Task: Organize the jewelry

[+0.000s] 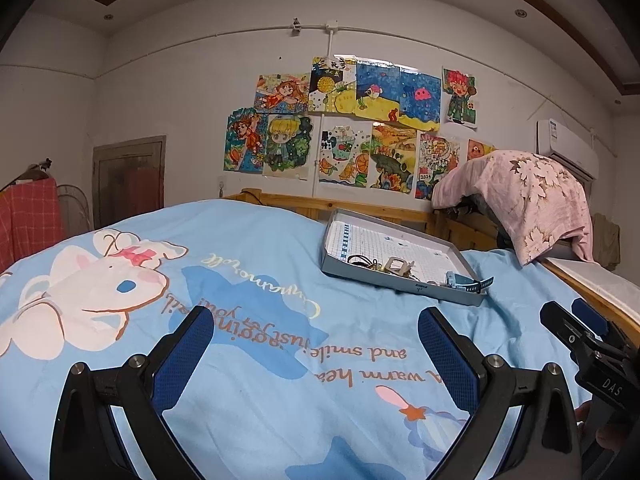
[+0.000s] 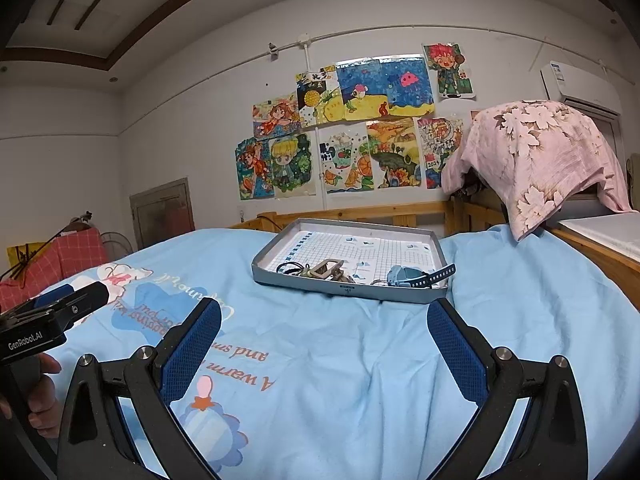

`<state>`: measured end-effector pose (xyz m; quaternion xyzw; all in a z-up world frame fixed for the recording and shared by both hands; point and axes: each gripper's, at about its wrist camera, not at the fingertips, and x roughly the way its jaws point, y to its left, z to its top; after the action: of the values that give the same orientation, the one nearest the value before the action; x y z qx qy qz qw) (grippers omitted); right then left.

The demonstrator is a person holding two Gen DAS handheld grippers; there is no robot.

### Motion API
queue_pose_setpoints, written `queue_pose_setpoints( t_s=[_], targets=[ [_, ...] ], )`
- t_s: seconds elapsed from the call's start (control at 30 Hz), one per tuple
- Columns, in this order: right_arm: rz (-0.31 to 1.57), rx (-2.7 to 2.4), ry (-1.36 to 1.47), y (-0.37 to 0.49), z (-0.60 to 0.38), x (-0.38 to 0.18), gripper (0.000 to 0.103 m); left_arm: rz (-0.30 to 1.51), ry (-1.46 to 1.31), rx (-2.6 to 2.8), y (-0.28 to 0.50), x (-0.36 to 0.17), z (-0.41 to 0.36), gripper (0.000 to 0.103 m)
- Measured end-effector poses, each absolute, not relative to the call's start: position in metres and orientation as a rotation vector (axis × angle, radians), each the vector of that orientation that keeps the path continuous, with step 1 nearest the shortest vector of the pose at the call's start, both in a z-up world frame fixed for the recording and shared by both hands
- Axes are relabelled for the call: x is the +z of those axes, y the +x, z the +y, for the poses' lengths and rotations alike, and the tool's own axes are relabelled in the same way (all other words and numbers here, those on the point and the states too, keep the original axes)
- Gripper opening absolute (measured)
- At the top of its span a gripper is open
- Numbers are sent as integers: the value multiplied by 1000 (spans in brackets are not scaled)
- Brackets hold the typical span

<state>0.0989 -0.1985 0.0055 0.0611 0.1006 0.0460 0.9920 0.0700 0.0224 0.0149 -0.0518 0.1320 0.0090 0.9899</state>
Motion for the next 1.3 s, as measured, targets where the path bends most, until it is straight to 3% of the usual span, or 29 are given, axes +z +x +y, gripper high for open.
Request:
queue_pose_setpoints(
  t_s=[1.3],
  targets=[
    [225, 112, 107, 103, -189, 0, 101, 267, -104, 19, 70, 9, 27, 103]
  ],
)
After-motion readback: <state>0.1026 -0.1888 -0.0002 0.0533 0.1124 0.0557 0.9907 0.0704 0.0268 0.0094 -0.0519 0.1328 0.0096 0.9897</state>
